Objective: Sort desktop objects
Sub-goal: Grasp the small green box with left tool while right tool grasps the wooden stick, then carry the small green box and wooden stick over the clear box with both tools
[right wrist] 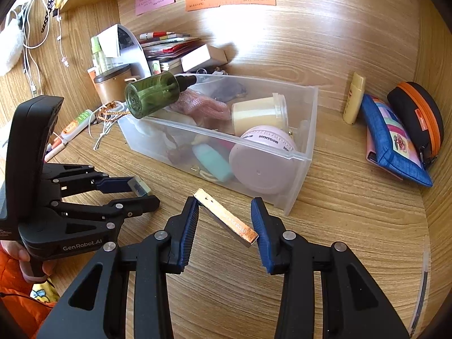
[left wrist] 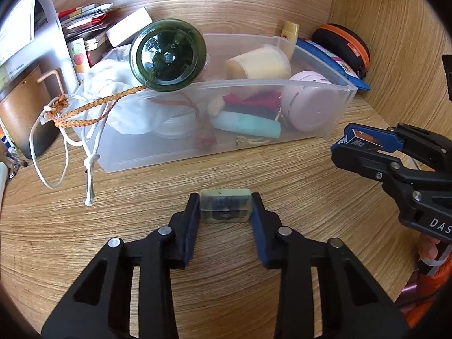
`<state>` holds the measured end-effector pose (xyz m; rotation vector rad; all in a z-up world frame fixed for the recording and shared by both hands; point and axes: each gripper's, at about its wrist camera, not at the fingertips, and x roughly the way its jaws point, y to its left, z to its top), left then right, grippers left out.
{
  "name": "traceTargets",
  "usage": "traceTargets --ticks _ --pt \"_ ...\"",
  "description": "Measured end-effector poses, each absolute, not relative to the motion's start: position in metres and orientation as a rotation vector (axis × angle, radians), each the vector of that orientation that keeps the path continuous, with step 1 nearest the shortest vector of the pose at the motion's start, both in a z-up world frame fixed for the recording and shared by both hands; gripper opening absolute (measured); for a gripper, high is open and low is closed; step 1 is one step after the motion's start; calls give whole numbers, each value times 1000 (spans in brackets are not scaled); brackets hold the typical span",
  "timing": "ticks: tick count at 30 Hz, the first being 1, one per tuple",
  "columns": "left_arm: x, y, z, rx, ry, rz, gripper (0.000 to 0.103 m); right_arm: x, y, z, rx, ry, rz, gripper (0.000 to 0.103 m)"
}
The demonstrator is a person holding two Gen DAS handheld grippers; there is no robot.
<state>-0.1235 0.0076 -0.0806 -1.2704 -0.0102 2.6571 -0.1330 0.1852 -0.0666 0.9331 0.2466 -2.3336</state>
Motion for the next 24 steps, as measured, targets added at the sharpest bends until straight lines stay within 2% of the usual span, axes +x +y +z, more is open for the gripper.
traceTargets --ticks 24 --pt "-98 15 -46 -1097 13 2693 33 -129 186 -53 883 261 -2361 35"
